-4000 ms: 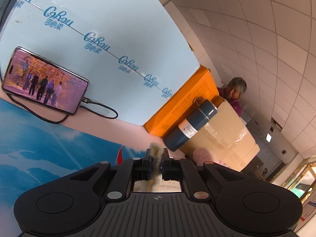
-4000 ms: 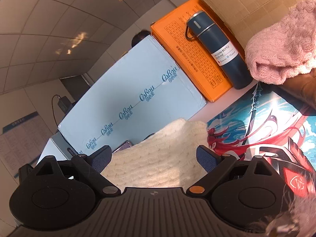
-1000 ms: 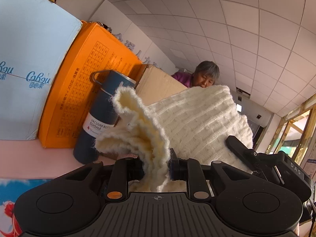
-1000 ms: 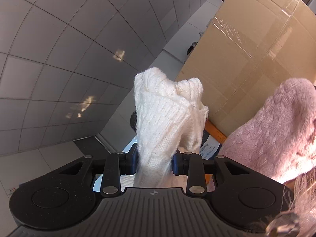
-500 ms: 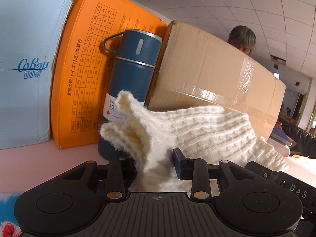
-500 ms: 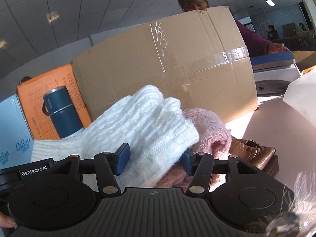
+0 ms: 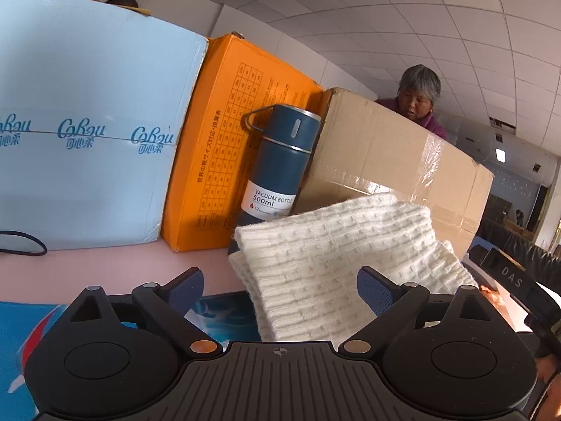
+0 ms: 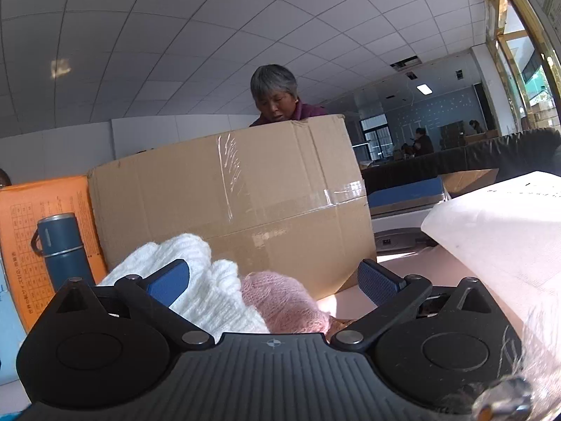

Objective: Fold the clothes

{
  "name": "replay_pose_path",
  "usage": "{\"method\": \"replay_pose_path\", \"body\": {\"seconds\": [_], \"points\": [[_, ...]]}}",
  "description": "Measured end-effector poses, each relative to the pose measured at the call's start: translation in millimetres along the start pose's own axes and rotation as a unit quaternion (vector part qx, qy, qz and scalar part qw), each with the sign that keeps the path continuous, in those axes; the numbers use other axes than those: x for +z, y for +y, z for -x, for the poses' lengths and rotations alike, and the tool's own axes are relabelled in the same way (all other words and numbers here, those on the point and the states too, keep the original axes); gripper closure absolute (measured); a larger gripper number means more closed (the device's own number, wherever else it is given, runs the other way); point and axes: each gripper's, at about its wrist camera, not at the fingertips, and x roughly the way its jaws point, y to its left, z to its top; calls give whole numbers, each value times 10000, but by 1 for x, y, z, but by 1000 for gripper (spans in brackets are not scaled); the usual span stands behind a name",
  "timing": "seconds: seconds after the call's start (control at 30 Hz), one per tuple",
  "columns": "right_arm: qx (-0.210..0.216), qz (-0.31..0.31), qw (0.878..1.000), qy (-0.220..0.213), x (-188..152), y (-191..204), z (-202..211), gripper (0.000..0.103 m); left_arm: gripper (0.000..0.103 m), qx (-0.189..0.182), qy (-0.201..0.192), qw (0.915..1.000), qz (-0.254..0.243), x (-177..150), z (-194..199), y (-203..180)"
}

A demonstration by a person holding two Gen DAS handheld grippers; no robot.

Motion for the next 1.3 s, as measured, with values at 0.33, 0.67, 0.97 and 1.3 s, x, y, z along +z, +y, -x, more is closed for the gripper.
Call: {"method": "replay_pose_path", "body": {"seconds": [0.33, 0.67, 0.97, 1.3], "points": [[732, -148, 9972, 35, -6, 40, 86, 0, 0, 116, -303, 9983, -487, -9, 74, 24], [978, 265, 9948, 53, -42, 104, 135, 0, 0, 485, -1001, 9893, -946, -26, 102, 53], [633, 1128, 9901, -538, -54, 119, 136, 0, 0, 769, -955, 9899, -717, -25, 91, 67], [691, 788, 9935, -437, -51, 107, 134, 0, 0, 1108, -1411, 9780, -1064, -29, 99, 59]]}}
